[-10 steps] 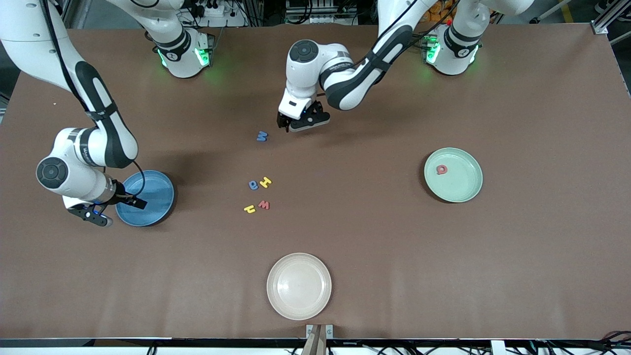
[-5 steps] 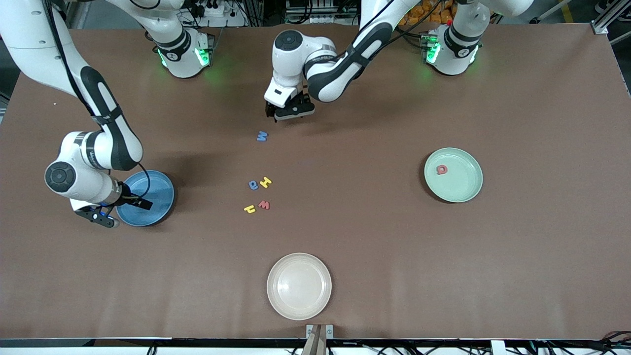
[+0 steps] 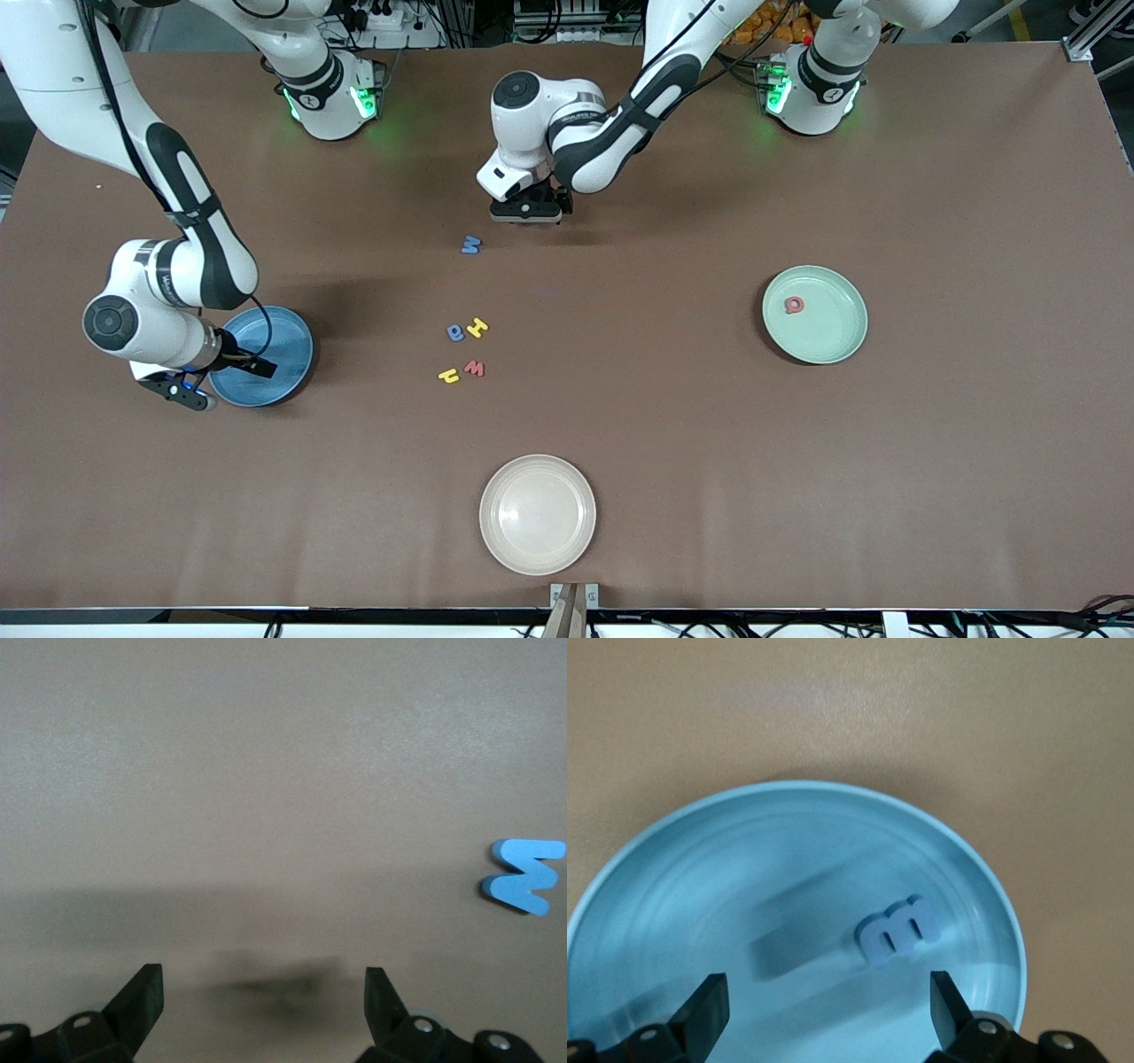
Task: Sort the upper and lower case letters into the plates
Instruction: 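Release the blue E on the blue plate while the left gripper lowers, then close the left gripper on the teal letter and lift it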
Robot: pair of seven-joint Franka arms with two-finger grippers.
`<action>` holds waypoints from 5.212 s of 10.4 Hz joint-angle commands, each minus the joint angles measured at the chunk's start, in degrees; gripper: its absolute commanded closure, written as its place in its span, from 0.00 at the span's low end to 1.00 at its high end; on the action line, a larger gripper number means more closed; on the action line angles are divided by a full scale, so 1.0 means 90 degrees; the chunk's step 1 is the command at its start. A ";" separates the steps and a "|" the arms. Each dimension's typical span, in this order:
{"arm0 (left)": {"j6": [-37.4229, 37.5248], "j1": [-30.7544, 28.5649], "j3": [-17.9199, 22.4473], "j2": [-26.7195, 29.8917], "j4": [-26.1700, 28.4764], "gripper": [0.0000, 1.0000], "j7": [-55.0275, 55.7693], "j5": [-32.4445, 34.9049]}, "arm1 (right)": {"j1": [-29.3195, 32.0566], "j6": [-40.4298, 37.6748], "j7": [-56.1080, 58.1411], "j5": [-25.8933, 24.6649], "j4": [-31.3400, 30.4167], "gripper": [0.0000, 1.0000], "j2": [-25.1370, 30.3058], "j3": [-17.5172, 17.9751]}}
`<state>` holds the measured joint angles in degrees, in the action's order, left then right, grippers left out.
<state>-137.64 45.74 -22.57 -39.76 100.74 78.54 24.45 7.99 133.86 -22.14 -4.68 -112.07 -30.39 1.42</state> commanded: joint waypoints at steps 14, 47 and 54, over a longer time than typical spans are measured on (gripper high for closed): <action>0.0030 0.0504 0.0018 -0.0397 -0.0305 0.00 0.0355 -0.1154 | -0.0936 -0.1593 -0.0098 0.0374 0.0782 0.00 0.0731 0.0038; 0.0137 0.0543 -0.0070 -0.0416 -0.0305 0.44 0.0980 -0.1252 | -0.1044 -0.1563 -0.0186 0.0383 0.0870 0.00 0.0672 0.0048; 0.0196 0.0504 -0.0109 -0.0426 -0.0324 0.67 0.0912 -0.1271 | -0.1141 -0.1378 -0.0372 0.0393 0.0870 0.00 0.0604 0.0048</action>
<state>-137.05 50.20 -23.59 -44.21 97.80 86.63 14.18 -1.94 121.11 -24.48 -2.23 -104.84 -24.57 1.83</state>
